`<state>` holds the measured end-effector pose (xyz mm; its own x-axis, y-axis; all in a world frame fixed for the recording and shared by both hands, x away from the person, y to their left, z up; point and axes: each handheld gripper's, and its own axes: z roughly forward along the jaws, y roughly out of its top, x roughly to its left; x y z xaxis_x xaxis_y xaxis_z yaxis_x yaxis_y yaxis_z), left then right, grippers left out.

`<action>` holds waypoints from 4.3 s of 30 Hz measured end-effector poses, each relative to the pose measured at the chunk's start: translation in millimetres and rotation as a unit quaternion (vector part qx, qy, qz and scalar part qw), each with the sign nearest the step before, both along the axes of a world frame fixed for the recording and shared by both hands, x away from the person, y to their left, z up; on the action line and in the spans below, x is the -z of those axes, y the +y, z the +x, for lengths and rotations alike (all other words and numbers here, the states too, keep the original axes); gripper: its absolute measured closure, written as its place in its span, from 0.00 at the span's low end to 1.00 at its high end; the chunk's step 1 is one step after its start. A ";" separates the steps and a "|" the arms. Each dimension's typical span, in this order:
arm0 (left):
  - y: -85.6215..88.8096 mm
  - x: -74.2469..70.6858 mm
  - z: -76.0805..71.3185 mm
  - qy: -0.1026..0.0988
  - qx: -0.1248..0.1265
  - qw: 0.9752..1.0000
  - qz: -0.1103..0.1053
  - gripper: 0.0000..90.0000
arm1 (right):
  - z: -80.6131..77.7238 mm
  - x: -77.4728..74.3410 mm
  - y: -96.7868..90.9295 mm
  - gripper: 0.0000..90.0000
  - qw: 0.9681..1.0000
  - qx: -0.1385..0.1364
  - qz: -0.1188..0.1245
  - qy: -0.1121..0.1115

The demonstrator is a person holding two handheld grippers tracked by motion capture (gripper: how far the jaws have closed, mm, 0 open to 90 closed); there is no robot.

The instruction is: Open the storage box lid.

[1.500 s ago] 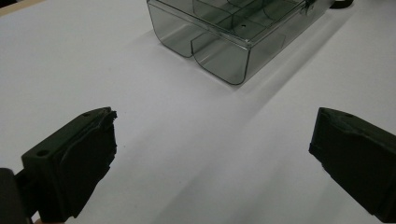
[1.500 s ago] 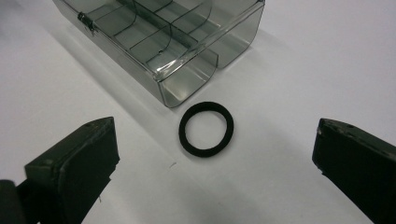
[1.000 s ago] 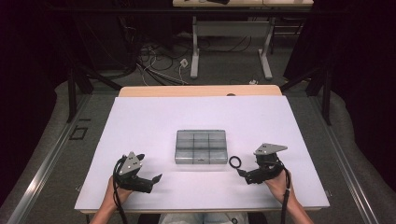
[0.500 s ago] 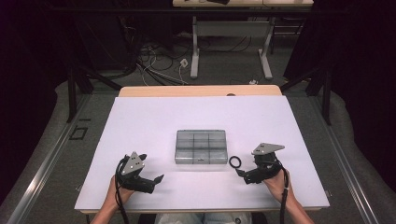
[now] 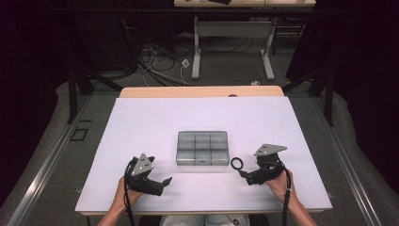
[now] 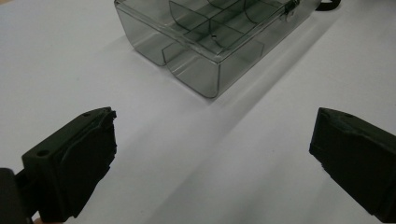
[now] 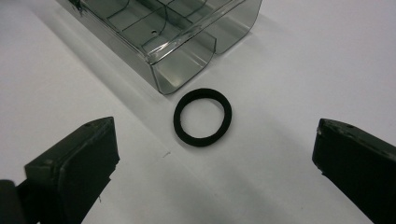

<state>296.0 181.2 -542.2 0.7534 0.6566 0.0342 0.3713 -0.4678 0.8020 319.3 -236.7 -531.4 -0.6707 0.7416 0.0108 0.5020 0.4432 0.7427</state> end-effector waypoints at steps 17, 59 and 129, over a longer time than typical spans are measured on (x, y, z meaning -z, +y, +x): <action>-35.7 0.1 5.0 0.048 0.009 0.999 -0.019 0.02 | 3.6 1.2 1.4 0.00 1.000 0.003 -0.003 0.004; -105.3 15.6 13.2 0.103 -0.022 0.990 -0.095 0.71 | 5.5 0.2 8.1 0.01 1.000 -0.011 -0.008 -0.005; -91.2 21.4 23.7 0.101 -0.017 0.976 -0.195 0.90 | 6.9 2.4 9.4 0.04 1.000 -0.015 0.004 -0.005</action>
<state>319.7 90.0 -563.6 0.6967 0.6150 -0.3694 0.5496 -0.1265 0.8258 326.2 -227.3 -533.9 -0.6926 0.7212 0.0102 0.4813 0.4516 0.7513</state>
